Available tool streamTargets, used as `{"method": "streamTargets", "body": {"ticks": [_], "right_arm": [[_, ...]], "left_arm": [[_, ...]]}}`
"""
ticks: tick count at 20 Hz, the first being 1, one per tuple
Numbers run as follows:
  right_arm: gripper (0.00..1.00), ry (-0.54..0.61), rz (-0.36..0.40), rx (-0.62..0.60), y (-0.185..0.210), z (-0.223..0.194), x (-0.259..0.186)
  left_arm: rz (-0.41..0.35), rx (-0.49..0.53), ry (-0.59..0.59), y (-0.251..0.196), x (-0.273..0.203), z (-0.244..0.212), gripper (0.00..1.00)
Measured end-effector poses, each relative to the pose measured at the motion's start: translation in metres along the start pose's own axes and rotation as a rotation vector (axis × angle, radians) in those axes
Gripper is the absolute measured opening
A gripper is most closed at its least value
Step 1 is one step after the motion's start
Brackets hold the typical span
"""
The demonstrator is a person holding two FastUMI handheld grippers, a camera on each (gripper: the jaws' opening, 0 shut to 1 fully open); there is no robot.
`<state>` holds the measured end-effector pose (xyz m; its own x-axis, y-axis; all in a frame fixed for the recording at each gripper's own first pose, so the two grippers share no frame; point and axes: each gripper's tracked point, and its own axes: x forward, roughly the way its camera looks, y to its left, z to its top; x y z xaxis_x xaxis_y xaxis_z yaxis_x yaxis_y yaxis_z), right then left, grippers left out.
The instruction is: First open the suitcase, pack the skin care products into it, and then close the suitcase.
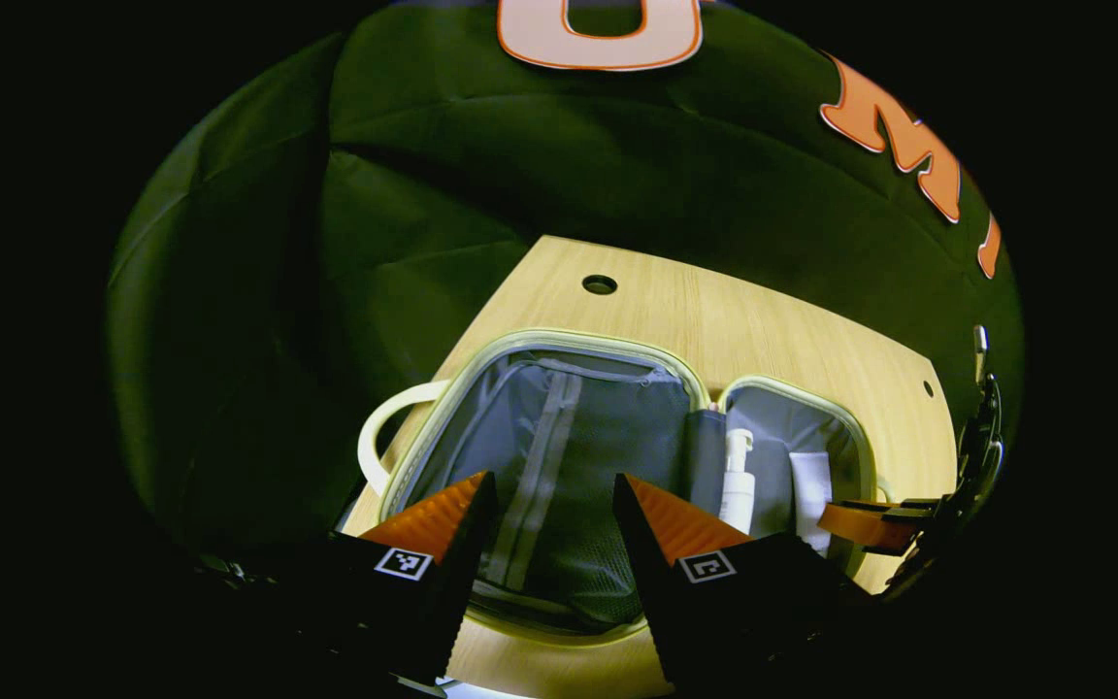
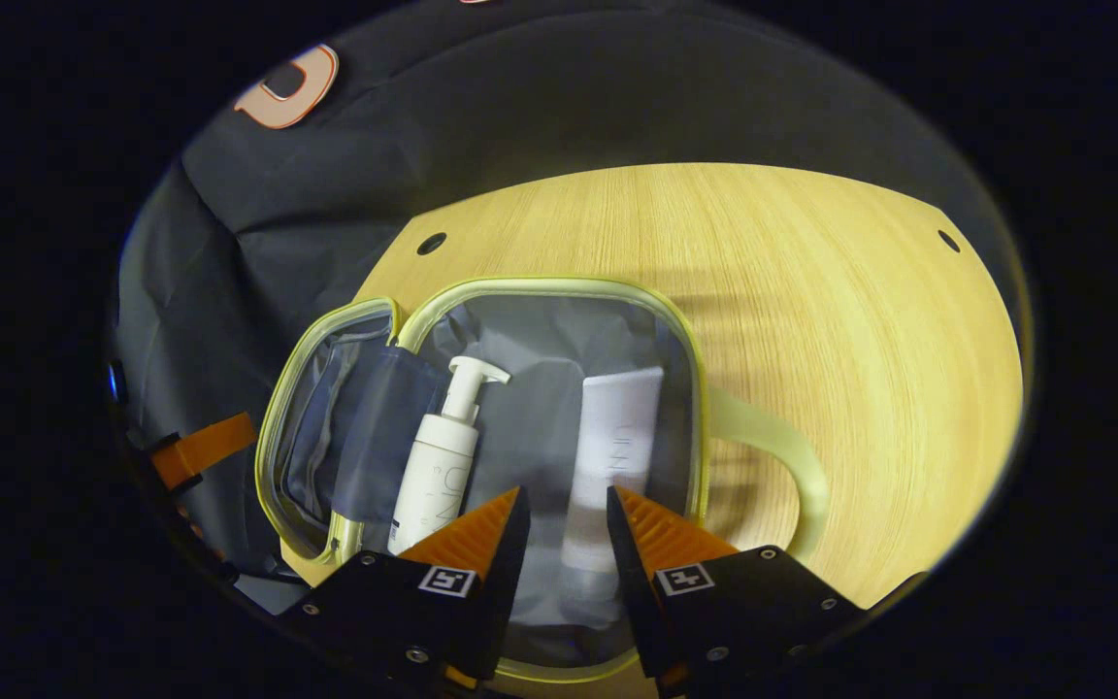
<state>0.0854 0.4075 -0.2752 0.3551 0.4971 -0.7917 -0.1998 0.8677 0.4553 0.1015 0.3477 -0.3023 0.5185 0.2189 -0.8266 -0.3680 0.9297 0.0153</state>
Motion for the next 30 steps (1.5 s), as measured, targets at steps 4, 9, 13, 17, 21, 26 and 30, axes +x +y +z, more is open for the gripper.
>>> {"method": "streamTargets", "body": {"ticks": [4,9,13,17,21,26,30], "right_arm": [[0.70,-0.113,0.027,-0.022,-0.002,0.024,-0.030],[0.90,-0.212,0.008,-0.058,-0.015,0.040,-0.063],[0.95,-0.285,0.004,-0.079,-0.021,0.057,-0.083],[0.95,-0.327,0.005,-0.079,-0.025,0.065,-0.099],[0.95,-0.341,-0.016,-0.123,-0.035,0.066,-0.109],[0.95,-0.384,-0.016,-0.143,-0.038,0.075,-0.124],[0.95,-0.411,-0.043,-0.152,-0.051,0.082,-0.133]], "left_arm": [[0.040,-0.115,-0.080,0.045,0.002,0.017,0.80],[0.074,-0.234,-0.109,0.105,0.005,0.027,0.87],[0.057,-0.346,-0.116,0.129,0.018,0.030,0.98],[0.039,-0.478,-0.047,0.152,0.042,0.015,0.98],[0.027,-0.558,0.024,0.161,0.077,-0.003,0.98],[-0.061,-0.609,0.116,0.161,0.113,-0.016,0.85],[-0.043,-0.607,0.118,0.167,0.113,-0.017,0.29]]}}
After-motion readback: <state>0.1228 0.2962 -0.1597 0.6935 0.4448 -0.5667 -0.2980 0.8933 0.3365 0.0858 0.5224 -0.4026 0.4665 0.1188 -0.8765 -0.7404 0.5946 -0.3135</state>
